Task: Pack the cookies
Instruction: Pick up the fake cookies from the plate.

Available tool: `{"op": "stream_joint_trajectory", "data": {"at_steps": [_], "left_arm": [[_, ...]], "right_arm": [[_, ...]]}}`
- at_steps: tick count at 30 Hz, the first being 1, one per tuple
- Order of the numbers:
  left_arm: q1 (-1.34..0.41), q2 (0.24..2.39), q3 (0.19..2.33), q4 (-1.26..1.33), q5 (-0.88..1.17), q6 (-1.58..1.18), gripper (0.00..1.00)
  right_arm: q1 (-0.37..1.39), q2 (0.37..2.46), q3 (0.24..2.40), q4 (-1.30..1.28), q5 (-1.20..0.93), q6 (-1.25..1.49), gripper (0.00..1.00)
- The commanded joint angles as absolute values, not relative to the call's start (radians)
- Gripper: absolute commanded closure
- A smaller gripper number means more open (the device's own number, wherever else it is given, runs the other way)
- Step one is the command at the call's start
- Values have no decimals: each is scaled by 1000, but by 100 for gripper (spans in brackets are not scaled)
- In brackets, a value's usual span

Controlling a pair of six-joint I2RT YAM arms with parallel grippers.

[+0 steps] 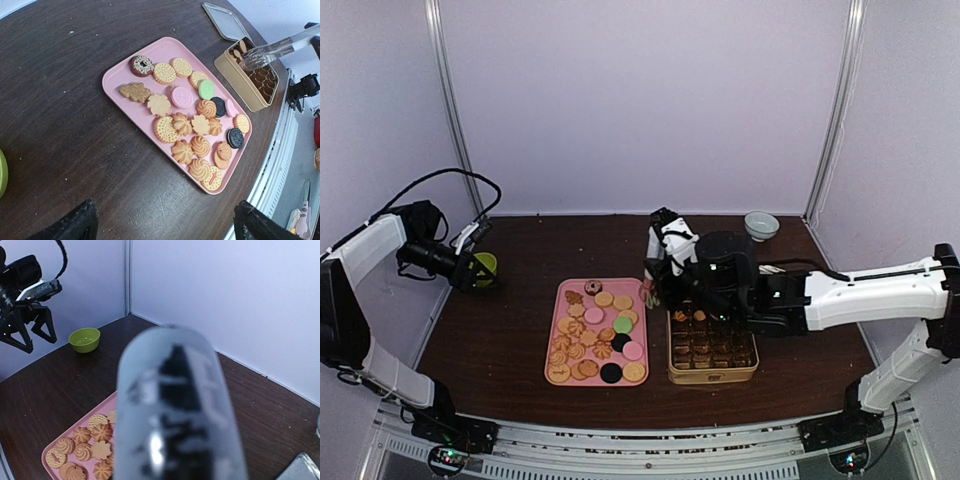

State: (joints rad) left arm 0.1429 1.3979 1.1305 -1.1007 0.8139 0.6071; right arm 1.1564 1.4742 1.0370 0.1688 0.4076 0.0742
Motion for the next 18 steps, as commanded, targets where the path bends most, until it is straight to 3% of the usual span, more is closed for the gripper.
{"op": "stream_joint_trajectory", "data": {"at_steps": [1, 7, 18], "left_arm": [[157, 1360, 1106, -1100, 817, 615, 2], [160, 1351, 1102, -1100, 807, 621, 2], [162, 1350, 1102, -1101, 810, 623, 2]], "right_arm": [[1187, 1601, 1145, 252, 320, 92, 70], [1191, 1742, 1243, 269, 259, 121, 61], [1183, 1845, 1303, 257, 216, 138, 57]]}}
